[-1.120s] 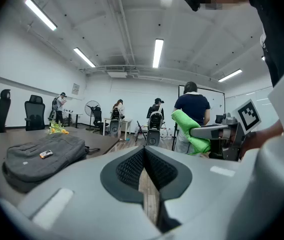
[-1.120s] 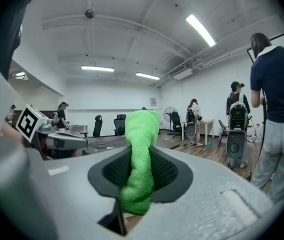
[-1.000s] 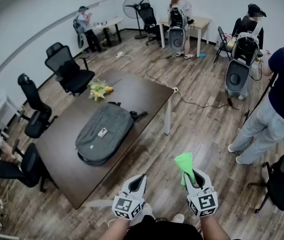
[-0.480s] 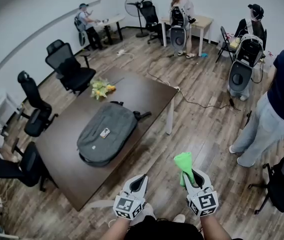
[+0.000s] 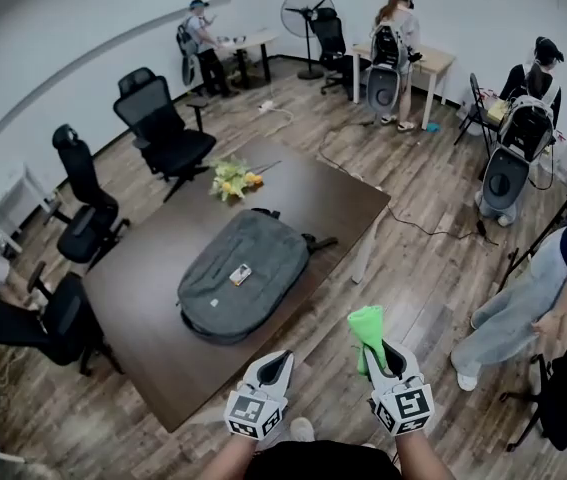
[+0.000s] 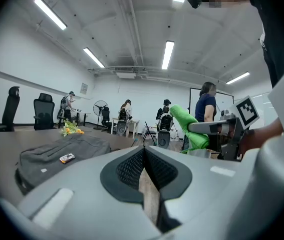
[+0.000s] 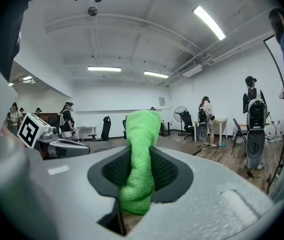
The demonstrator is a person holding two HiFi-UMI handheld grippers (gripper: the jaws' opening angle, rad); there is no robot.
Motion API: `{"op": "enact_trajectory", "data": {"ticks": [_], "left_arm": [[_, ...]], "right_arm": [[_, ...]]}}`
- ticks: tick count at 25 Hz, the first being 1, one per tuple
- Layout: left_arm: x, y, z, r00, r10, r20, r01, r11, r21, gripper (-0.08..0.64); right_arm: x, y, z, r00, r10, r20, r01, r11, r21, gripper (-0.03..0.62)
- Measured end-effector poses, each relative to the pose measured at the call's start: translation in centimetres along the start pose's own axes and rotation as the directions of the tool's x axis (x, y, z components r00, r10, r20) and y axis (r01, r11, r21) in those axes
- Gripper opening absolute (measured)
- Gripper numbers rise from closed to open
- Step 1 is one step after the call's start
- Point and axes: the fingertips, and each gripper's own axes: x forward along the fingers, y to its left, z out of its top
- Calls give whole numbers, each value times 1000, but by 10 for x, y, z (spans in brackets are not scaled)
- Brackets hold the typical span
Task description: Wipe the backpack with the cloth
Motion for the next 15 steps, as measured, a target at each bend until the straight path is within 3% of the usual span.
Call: {"op": "enact_trajectory", "data": {"ticks": [7,15], "left_arm": [[-12,67,6,999,49,17,-49,999,-14,19],[-10,105,11,994,104,26,-103,994,-40,20]], "right_arm": [[55,28,10,1000,27,5,-27,1000,-13,97],[108,42,16,995,96,-15,-97,995,-31,97]]}}
